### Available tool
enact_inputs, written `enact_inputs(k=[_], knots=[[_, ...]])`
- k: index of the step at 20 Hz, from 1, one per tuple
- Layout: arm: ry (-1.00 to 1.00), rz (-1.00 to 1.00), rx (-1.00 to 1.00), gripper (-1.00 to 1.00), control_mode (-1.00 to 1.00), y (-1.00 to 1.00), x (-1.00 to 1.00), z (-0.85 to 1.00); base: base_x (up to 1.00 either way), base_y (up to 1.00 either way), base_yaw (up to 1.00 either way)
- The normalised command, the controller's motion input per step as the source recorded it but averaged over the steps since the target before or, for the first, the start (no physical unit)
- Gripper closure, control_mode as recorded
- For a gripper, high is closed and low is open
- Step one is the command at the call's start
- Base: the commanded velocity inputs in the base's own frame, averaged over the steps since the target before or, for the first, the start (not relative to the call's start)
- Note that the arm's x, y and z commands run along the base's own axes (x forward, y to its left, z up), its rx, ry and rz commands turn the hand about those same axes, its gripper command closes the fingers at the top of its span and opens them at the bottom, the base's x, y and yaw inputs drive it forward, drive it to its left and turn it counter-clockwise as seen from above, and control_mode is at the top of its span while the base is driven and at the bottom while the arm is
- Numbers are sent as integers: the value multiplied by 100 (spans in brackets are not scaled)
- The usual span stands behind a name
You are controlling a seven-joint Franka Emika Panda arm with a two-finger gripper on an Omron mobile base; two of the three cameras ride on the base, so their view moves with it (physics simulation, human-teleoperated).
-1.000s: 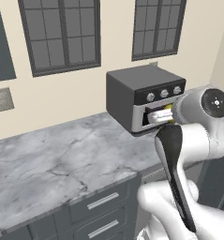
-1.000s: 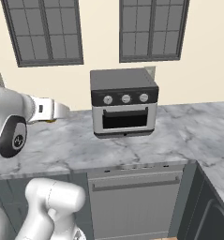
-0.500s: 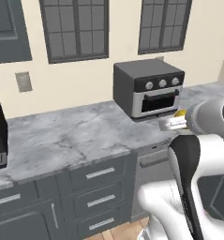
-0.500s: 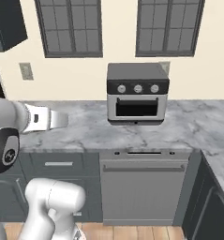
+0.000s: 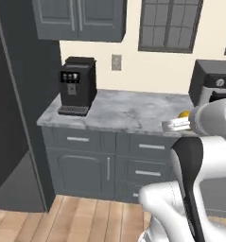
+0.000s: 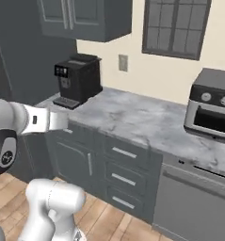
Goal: Place the beer on the top shelf of the fridge to keep it out of children's reach, and place the lemon and kiwi on lower shelves for easy access.
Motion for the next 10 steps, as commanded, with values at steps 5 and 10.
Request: enact_inputs(k=[5,10], knots=[[0,0,0,100,100,0,0,0,-15,37,99],[0,0,0,100,100,0,0,0,0,42,96]])
